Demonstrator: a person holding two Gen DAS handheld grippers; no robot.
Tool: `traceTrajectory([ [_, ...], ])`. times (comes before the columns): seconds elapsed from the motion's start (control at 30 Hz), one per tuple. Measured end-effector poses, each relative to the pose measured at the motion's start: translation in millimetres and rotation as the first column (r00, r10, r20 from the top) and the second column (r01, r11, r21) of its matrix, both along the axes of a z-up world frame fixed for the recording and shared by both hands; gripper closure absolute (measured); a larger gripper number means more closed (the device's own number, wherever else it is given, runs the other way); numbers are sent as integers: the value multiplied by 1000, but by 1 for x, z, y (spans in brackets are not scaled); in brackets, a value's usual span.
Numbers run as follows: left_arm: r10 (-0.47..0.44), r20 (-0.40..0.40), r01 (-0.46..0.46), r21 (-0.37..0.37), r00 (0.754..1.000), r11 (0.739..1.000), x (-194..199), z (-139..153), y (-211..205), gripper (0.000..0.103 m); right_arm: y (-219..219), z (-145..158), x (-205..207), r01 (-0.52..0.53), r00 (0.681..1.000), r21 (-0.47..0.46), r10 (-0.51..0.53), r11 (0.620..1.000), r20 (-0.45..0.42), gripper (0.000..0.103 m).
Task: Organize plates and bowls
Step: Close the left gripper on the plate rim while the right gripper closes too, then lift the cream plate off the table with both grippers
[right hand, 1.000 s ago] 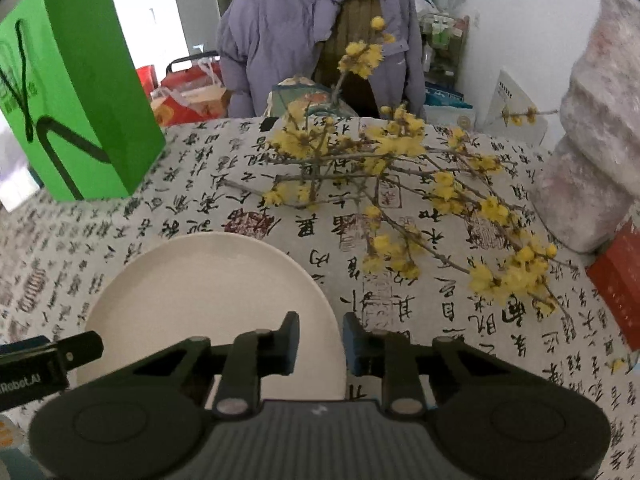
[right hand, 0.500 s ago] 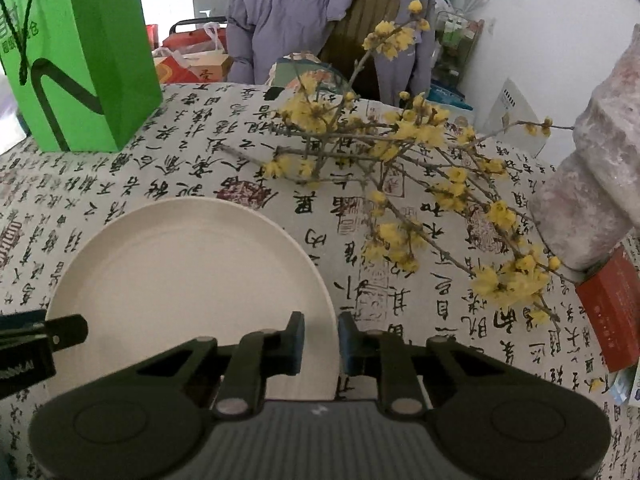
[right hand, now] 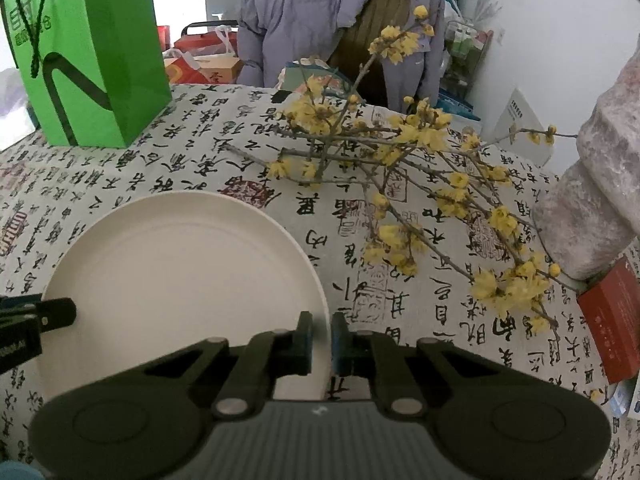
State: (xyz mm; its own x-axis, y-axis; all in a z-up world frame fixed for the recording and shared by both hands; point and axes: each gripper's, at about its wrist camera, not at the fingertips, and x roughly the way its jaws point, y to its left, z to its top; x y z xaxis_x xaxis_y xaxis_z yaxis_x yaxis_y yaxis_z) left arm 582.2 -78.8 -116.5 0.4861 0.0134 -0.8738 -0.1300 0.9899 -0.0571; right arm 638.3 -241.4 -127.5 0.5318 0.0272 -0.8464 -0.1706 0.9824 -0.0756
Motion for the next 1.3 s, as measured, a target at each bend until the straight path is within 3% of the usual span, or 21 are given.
traceTrajectory([
  [0.6,17,-6,-17,30,1000,999,3,-5,-1,88,4,-3,5,-24,1000,8,24,1000,-15,88],
  [0.77,24,-5,-24,19,1000,1000,3,-5,0,88,6,0,0,-41,999,-13,41,999,29,89],
  [1.3,53,52,-52,-24,997,998,2,14,13,88,2,23,-7,-34,996,64,29,997,90,91],
])
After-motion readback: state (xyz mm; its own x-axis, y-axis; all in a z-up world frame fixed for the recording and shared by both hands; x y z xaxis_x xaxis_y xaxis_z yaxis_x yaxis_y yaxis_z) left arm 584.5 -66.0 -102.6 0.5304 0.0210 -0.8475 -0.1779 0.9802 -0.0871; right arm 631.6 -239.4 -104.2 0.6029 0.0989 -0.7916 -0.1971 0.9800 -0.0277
